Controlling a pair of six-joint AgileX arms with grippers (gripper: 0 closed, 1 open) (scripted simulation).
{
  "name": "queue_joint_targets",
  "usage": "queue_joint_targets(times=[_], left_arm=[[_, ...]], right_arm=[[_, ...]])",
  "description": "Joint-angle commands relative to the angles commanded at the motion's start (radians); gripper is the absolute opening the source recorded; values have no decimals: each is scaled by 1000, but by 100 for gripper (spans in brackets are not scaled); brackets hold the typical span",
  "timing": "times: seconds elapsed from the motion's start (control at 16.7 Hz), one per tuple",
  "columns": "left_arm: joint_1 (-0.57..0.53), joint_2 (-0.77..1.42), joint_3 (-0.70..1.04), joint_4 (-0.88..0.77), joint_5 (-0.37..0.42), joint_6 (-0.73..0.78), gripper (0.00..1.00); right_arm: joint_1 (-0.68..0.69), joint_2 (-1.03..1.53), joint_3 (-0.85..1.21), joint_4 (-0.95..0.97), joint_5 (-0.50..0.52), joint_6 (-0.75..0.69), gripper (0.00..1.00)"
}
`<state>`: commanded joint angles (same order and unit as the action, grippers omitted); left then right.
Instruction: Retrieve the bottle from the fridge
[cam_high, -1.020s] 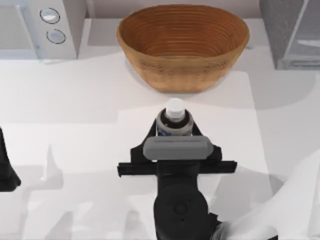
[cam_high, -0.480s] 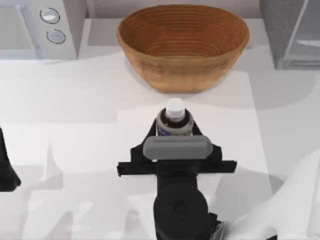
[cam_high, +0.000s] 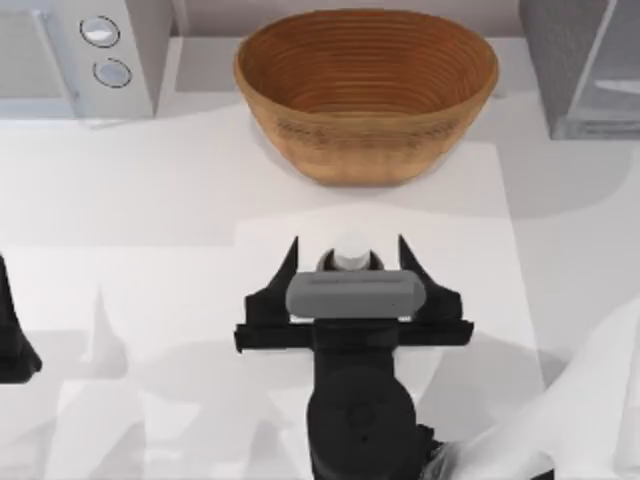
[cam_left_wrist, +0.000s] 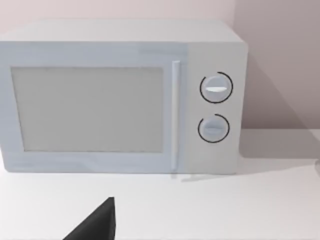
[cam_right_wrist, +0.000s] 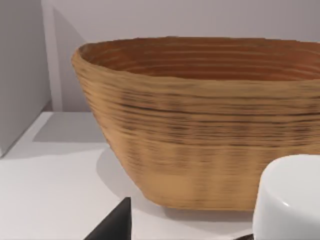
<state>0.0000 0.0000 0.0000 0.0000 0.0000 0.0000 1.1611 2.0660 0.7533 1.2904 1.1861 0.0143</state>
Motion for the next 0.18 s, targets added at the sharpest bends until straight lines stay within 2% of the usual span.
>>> queue_joint_targets(times=[0.18], left_arm=[[0, 0, 0, 0, 0, 0, 100]], right_arm=[[0, 0, 0, 0, 0, 0, 100]])
